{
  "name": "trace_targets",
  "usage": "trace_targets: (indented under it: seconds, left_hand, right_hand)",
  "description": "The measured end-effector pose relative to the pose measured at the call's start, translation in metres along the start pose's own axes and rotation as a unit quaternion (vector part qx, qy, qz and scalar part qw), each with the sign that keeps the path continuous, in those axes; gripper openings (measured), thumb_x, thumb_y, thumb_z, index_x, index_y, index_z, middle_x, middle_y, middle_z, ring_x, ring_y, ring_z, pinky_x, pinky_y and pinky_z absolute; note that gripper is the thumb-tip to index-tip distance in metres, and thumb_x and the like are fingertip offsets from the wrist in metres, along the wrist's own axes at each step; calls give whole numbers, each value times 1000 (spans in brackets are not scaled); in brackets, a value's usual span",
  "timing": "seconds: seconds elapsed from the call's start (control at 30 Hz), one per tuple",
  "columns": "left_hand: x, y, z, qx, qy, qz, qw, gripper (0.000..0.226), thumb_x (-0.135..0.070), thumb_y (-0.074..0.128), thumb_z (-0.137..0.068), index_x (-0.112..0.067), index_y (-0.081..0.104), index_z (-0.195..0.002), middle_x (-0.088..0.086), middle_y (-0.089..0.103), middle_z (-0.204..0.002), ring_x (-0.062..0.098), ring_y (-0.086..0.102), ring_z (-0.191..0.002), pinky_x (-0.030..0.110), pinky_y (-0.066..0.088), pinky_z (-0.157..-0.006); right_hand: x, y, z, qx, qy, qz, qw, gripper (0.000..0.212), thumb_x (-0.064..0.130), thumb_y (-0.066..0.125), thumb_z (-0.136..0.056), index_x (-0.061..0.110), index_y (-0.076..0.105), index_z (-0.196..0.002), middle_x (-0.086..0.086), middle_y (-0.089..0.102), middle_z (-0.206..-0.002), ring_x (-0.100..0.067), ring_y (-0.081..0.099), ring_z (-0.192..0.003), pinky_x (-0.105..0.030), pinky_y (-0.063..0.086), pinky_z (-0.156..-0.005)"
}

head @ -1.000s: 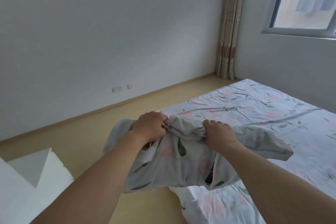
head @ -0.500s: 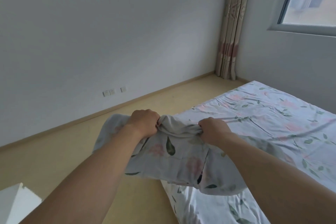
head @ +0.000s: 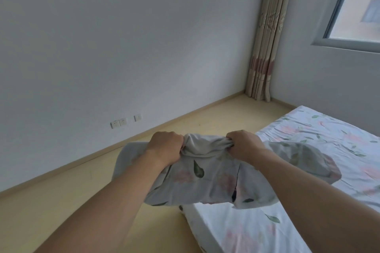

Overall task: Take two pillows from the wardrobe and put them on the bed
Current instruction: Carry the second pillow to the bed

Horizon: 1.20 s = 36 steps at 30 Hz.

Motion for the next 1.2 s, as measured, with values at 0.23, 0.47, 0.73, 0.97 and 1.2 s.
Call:
trace_targets:
  seconds: [0.23, 0.47, 0.73, 0.97, 1.2]
  left_hand:
    - [120, 23, -91, -5, 3, -19, 1000, 25, -7, 43, -83, -18, 61, -96, 5, 65, -101, 28, 62, -90, 32, 38, -66]
    - [213, 58, -237, -24, 54, -55, 997, 23, -7, 43, -82, -23, 58, -88, 2, 66, -99, 25, 63, -87, 31, 35, -64]
    - [309, 84, -400, -37, 71, -71, 994, 26, -9, 44, -84, -19, 62, -98, 3, 65, -102, 26, 63, -90, 31, 37, -65]
    - [369, 99, -550, -54, 127, -71, 988, 27, -8, 42, -84, -18, 63, -100, 3, 65, -101, 26, 63, -89, 31, 37, -65]
    - [414, 118, -706, -87, 223, -54, 969, 30, -8, 39, -87, -19, 63, -102, 4, 66, -106, 27, 63, -93, 31, 38, -68]
  right_hand:
    - [63, 3, -122, -2, 10, 26, 1000, 18, 16, 51, -74, 18, 40, -60, -2, 62, -72, -24, 57, -67, -26, 33, -50]
    - [73, 36, -279, -6, 64, 20, 998, 9, 20, 53, -75, 18, 52, -66, -1, 64, -75, -25, 59, -72, -26, 33, -53]
    - [78, 53, -445, -6, 107, -27, 994, 19, 20, 53, -74, 20, 43, -57, 4, 54, -66, -24, 55, -68, -26, 32, -51]
    - [67, 59, -577, -18, 168, -13, 985, 14, 20, 53, -75, 21, 49, -62, 0, 61, -74, -25, 59, -72, -27, 36, -56]
    - [50, 62, -699, -30, 235, 4, 972, 19, 22, 56, -73, 23, 45, -57, 6, 52, -63, -21, 53, -65, -23, 25, -44]
Point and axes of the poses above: each hand's wrist, its own z-axis away from the middle knuckle, its own y-axis out of the palm, x = y × z, the point moved 3 cm from there along -z, towards the middle knuckle
